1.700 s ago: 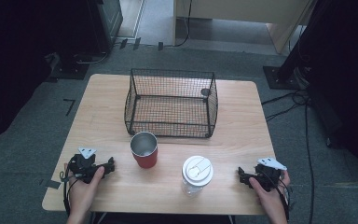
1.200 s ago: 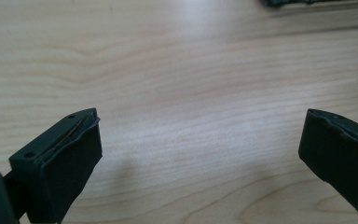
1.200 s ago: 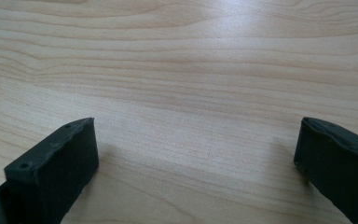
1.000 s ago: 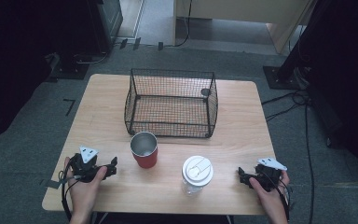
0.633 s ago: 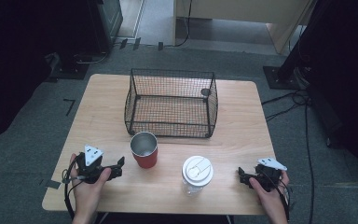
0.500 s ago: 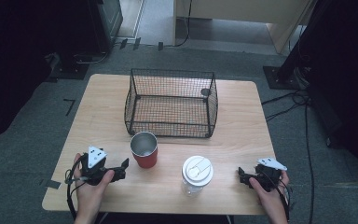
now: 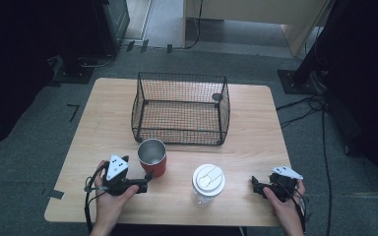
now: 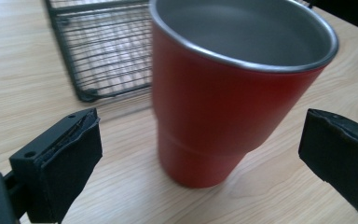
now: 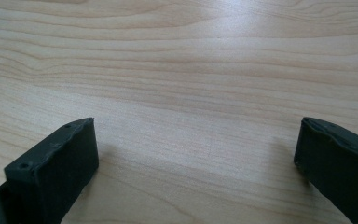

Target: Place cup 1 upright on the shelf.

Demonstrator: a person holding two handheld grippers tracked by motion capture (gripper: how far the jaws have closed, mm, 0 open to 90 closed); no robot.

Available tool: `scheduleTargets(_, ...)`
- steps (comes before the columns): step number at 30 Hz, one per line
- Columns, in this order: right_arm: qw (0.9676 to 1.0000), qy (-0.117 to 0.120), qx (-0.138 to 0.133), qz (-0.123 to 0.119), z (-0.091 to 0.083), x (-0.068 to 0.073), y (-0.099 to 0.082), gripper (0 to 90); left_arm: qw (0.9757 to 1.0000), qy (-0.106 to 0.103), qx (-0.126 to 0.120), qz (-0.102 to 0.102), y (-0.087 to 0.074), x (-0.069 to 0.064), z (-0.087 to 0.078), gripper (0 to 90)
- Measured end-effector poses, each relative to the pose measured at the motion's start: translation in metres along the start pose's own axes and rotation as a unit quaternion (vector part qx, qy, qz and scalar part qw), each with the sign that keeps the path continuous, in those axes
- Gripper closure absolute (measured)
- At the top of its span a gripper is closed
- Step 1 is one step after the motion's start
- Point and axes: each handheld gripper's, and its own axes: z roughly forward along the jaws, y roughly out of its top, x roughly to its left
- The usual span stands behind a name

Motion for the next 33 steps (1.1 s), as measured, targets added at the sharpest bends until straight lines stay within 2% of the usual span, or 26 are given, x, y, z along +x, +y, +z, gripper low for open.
scheduleTargets(5,1.0000,0.000,0.000,0.000,0.000,0.000,0.000,0.0,0.9999,-0.003,0.010,0.003,0.002,-0.006,0.012,0.2)
scheduleTargets(8,1.0000,0.000,0.000,0.000,0.000,0.000,0.000,0.0,0.9999,0.005,0.013,0.007,0.003,-0.009,0.018,0.2)
scheduleTargets(10,1.0000,0.000,0.000,0.000,0.000,0.000,0.000,0.0,0.9996,0.019,0.018,0.014,0.004,-0.013,0.025,4.0)
scheduleTargets(14,1.0000,0.000,0.000,0.000,0.000,0.000,0.000,0.0,0.9992,0.023,0.028,0.017,0.003,-0.016,0.036,5.2)
scheduleTargets(19,1.0000,0.000,0.000,0.000,0.000,0.000,0.000,0.0,0.9993,0.027,0.025,0.013,0.005,-0.015,0.045,5.5)
scheduleTargets(21,1.0000,0.000,0.000,0.000,0.000,0.000,0.000,0.0,0.9990,0.030,0.028,0.018,0.005,-0.015,0.049,5.5)
scheduleTargets(24,1.0000,0.000,0.000,0.000,0.000,0.000,0.000,0.0,0.9993,0.024,0.026,0.013,0.005,-0.014,0.054,6.2)
scheduleTargets(33,1.0000,0.001,0.000,-0.003,0.001,-0.001,0.001,0.0,0.9993,0.022,0.007,0.028,0.006,-0.015,0.056,7.9)
